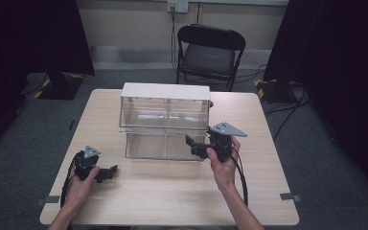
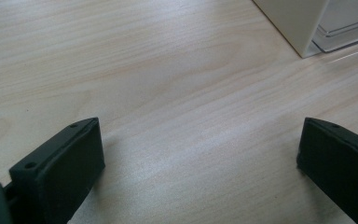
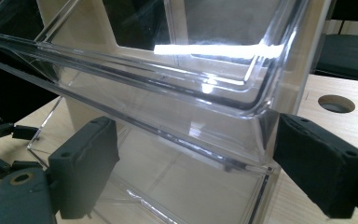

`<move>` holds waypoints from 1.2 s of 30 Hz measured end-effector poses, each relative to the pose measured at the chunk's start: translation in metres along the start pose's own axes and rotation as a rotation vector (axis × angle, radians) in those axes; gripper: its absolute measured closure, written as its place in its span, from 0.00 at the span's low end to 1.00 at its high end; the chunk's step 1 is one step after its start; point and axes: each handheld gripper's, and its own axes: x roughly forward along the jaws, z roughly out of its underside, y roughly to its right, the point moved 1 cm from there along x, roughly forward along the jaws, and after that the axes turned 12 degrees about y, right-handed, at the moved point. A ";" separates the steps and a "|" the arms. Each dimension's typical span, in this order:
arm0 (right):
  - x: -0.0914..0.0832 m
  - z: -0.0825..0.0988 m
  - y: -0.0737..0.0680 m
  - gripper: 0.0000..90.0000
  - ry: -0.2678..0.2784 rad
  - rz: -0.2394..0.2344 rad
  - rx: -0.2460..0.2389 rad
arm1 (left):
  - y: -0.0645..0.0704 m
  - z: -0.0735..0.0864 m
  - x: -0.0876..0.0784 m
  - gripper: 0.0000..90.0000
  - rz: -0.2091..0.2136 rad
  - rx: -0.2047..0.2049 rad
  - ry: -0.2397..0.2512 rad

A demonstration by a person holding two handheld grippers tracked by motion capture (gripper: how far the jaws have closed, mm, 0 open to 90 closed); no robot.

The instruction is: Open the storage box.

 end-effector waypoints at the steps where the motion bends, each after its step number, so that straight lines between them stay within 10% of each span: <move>1: 0.000 0.000 0.000 0.15 0.000 0.000 0.000 | 0.000 0.000 0.000 0.00 0.000 0.000 0.000; 36: -0.001 -0.001 0.001 0.15 -0.002 -0.012 -0.004 | 0.000 0.000 0.000 0.00 0.000 0.000 0.000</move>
